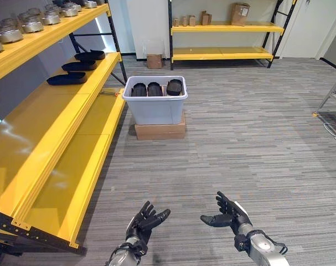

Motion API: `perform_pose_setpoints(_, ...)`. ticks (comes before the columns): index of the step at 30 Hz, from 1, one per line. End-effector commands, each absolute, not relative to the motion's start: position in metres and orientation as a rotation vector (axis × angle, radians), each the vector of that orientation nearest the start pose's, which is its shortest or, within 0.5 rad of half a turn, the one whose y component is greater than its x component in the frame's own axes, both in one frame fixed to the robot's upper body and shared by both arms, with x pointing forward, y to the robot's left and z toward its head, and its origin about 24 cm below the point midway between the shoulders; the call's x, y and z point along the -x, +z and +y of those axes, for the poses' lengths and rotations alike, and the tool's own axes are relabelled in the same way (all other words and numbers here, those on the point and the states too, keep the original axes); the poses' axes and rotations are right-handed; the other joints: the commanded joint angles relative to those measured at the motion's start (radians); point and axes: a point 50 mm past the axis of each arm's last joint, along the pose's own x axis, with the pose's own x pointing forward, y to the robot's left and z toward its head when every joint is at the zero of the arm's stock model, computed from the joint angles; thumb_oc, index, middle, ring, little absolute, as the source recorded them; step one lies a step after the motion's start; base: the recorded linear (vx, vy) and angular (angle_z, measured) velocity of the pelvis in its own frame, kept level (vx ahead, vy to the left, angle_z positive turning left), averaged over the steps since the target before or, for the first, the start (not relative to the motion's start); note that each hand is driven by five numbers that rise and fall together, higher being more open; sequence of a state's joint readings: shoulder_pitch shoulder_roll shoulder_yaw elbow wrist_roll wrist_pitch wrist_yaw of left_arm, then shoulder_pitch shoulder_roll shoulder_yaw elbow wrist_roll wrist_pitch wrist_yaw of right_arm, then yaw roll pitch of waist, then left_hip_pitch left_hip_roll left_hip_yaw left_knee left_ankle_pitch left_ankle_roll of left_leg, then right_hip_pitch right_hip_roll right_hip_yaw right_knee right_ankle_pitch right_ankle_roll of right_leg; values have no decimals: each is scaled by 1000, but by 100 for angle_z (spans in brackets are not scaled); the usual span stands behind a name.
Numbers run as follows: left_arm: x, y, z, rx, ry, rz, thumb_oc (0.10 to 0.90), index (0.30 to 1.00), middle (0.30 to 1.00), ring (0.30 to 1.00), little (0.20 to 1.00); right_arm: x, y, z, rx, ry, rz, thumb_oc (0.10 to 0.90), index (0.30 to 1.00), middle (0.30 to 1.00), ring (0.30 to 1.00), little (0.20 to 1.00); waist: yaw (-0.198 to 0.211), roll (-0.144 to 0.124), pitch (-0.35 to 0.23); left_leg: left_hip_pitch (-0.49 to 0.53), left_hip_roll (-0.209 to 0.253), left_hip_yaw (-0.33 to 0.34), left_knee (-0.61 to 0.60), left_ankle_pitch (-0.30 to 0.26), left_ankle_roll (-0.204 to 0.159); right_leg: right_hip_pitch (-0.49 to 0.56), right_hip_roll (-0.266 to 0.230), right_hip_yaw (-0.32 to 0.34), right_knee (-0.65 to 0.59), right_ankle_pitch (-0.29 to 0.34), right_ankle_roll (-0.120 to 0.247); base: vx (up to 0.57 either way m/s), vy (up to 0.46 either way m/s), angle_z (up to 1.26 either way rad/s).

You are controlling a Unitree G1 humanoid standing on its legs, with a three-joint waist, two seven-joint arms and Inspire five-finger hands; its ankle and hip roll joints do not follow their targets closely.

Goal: Move parts from the plastic box to the shelf.

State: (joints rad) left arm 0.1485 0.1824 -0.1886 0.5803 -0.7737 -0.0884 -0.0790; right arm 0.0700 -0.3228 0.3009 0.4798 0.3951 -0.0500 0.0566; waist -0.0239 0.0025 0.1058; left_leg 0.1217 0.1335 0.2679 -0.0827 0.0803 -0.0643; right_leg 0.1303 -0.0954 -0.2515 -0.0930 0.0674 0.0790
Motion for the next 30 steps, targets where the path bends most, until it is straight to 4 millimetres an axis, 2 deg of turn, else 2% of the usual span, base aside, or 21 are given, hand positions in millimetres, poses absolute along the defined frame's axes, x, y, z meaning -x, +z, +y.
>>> perform_pose_setpoints(1, -204, -68, 179, 471, 23, 408, 900, 1000, 1000, 1000, 1000, -239, -32, -169, -55, 203, 292, 900, 1000, 1000, 1000, 1000, 6, -26, 3, 47, -17, -12, -5, -74, 19, 22, -33, -9, 24, -37, 19, 0, 0, 0)
perform_pose_setpoints(3, -202, -73, 180, 535, 93, 434, 900, 1000, 1000, 1000, 1000, -239, -32, -168, -54, 207, 295, 900, 1000, 1000, 1000, 1000, 5, -27, 4, 48, -17, -12, -4, -74, 18, 22, -33, -8, 26, -37, 19, 0, 0, 0)
perform_pose_setpoints(5, -203, -73, 180, 556, 63, 430, 900, 1000, 1000, 1000, 1000, -239, -31, -168, -54, 214, 293, 900, 1000, 1000, 1000, 1000, 4, -29, 2, 48, -17, -11, -4, -74, 18, 22, -33, -9, 26, -39, 19, 0, 0, 0)
perform_pose_setpoints(30, -203, -69, 175, 548, 26, 404, 900, 1000, 1000, 1000, 1000, -238, -29, -173, -45, 202, 276, 900, 1000, 1000, 1000, 1000, 11, -36, 18, 36, -34, -21, 18, -87, 36, 12, -46, -12, 66, -55, 21, 14, 37, 0)
